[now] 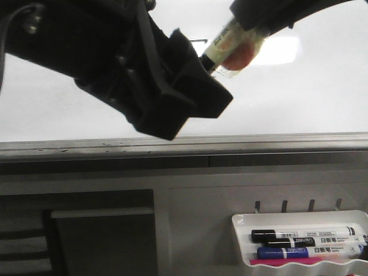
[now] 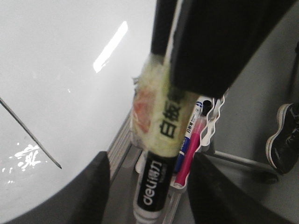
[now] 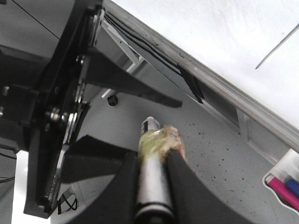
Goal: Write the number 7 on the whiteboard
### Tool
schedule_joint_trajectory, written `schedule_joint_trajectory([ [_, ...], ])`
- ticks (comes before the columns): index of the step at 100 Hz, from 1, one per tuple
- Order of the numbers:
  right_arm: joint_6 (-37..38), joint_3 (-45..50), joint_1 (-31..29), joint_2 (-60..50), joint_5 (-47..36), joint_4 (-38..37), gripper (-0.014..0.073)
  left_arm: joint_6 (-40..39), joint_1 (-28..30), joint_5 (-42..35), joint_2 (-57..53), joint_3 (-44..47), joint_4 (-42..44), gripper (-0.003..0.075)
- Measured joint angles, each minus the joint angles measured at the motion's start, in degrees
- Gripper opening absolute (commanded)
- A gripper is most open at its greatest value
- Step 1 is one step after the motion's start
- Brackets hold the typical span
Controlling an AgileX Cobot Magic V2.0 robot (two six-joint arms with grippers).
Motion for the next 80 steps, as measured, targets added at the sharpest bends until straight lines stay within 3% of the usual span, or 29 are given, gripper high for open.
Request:
schedule_joint_trajectory([
  [16,0.2,0.0,0.0,0.0,-0.3,-0.1,-0.0062,0.2,0.0,-1.0,0.0,0.0,0.1,-0.0023],
  [33,0.2,0.0,0.0,0.0,-0.3,-0.3,-0.0019,1.8,-0.1,-0.7,0.0,0.0,1.5,-0.0020],
  [62,-0.1,-0.2,-0.8,0.0,-1.5,-0.8,0.0421,0.9,0.1,-1.0,0.0,0.0,-4.5,-0.0020],
  [80,-0.3,-3.0,-6.4,-1.3,0.0,-1.2,0.0440,0.6,3.2,-1.1,-0.7,0.0,-10.9,-0.0020],
])
